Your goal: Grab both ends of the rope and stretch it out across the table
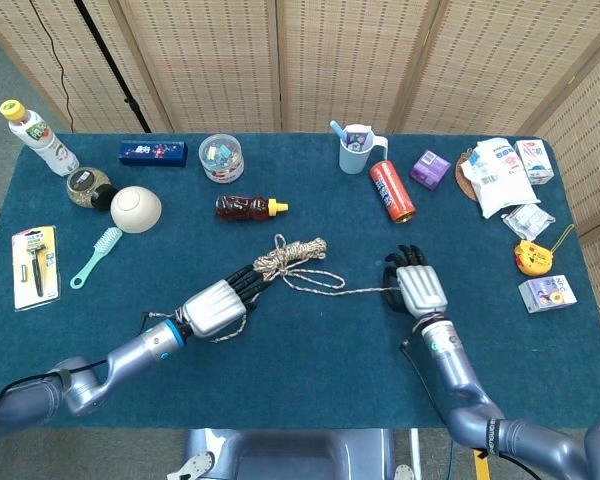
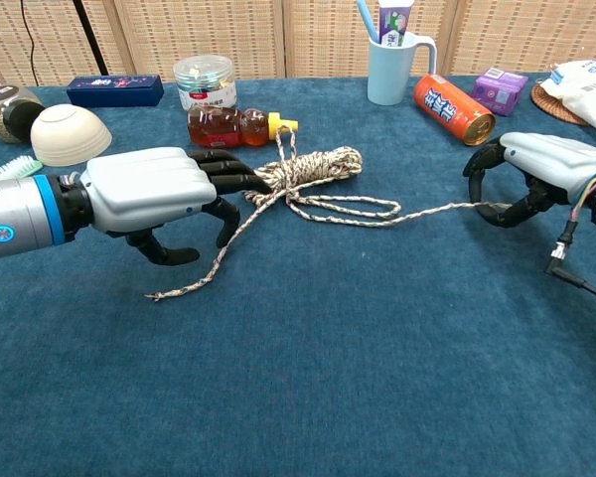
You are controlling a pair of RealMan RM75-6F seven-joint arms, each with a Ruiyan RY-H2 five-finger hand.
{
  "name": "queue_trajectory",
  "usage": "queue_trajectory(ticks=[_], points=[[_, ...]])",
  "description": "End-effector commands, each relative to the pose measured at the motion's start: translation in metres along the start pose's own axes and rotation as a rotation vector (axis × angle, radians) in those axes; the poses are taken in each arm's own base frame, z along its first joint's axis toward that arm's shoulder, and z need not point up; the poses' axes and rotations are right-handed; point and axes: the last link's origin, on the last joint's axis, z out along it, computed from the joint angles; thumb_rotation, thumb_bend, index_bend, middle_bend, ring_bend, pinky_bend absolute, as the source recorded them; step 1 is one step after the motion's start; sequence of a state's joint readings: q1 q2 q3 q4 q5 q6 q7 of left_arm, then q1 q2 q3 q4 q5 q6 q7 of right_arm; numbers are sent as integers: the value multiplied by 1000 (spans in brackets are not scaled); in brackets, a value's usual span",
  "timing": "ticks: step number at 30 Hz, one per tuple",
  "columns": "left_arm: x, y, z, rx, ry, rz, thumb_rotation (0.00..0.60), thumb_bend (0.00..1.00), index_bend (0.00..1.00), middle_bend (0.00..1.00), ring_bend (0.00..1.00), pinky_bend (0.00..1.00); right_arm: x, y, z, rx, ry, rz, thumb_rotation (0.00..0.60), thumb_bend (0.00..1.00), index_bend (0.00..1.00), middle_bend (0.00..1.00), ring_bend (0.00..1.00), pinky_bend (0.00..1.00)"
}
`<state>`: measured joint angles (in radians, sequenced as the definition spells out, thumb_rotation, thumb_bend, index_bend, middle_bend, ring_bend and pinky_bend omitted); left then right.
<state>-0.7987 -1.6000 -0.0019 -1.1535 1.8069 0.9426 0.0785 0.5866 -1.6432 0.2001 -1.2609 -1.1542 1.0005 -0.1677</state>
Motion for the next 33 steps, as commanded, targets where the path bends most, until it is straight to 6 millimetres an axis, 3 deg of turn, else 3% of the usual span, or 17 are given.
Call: queue_trajectory(ticks=[1,33], points=[[-1,1,3,-2,-5,0,600,353,476,70,0,0,0,1,0,-2,-1,3,600,533,607,236,50,0],[-13,9,20,13,-25,-22,600,357,493,64,0,0,0,8,0,-17,-4,19,600,534,606,236,54,0]])
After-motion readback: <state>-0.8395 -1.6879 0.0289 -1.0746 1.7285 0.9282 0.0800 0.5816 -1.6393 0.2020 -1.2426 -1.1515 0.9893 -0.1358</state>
